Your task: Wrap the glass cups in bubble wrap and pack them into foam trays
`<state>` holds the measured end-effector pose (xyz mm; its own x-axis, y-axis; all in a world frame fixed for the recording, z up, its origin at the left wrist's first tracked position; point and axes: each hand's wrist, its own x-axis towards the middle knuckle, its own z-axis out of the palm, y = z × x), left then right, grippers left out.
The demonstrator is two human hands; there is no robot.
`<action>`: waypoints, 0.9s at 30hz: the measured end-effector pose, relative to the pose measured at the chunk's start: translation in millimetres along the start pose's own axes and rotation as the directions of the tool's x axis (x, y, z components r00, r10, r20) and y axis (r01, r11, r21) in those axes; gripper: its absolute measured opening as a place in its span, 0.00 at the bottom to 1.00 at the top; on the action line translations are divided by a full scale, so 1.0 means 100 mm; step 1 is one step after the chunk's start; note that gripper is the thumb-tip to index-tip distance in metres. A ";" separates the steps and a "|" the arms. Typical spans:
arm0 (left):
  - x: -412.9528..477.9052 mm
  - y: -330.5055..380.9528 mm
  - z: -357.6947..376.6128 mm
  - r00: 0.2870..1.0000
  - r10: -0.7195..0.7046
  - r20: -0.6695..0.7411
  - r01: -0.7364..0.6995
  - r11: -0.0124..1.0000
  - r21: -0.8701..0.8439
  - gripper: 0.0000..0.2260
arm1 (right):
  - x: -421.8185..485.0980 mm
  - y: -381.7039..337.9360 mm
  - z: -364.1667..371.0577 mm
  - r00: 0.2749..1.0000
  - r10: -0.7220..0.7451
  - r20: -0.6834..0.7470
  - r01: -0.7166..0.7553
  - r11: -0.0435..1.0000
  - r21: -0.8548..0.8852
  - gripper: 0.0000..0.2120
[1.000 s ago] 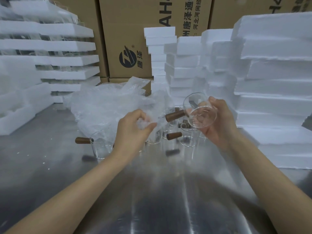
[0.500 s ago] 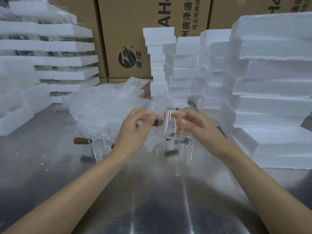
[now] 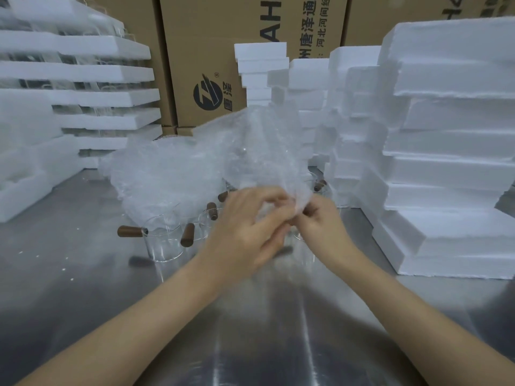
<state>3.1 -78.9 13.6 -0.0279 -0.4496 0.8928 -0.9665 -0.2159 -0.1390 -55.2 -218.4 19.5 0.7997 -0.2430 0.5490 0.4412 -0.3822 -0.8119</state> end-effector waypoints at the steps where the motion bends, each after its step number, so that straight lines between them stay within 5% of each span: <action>1: -0.01 -0.02 0.01 0.997 -0.079 -0.021 0.080 0.997 0.007 0.13 | 0.01 0.00 0.01 0.998 0.058 -0.011 -0.056 0.987 0.148 0.12; 2: -0.01 -0.03 0.01 0.983 -0.182 -0.028 0.182 0.983 -0.017 0.16 | 0.02 0.00 0.00 0.993 0.121 -0.002 -0.115 0.953 0.279 0.07; 6: -0.01 -0.07 -0.07 0.852 -0.515 0.092 0.513 0.788 -0.339 0.17 | 0.03 0.04 0.01 0.962 0.259 0.085 -0.261 0.785 0.562 0.13; 13: 0.03 -0.10 -0.10 0.831 -0.556 0.036 0.519 0.748 -0.414 0.07 | 0.06 0.09 0.07 0.926 0.358 0.119 -0.291 0.474 0.831 0.19; 17: 0.04 0.05 -0.06 0.909 -0.413 -0.047 0.373 0.861 -0.346 0.07 | 0.02 0.15 0.13 0.958 0.238 0.159 -0.280 0.660 0.697 0.09; 21: 0.03 0.18 -0.02 0.930 -0.367 -0.028 0.333 0.870 -0.362 0.09 | -0.10 0.26 0.33 0.956 0.225 0.186 -0.283 0.872 0.399 0.08; 23: -0.01 0.23 0.02 0.961 -0.274 0.030 0.265 0.888 -0.376 0.09 | -0.16 0.32 0.38 0.959 0.254 0.128 -0.284 0.890 0.356 0.08; 27: -0.08 0.29 0.13 0.972 -0.227 0.054 0.228 0.873 -0.431 0.10 | -0.19 0.26 0.24 0.849 0.526 -0.039 -0.478 0.798 0.366 0.15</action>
<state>-21.1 -92.5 -3.2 0.2063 -0.4350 0.8765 -0.9601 0.0829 0.2672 -49.0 -201.9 -16.4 0.8957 -0.4423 0.0466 0.1191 0.1376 -0.9833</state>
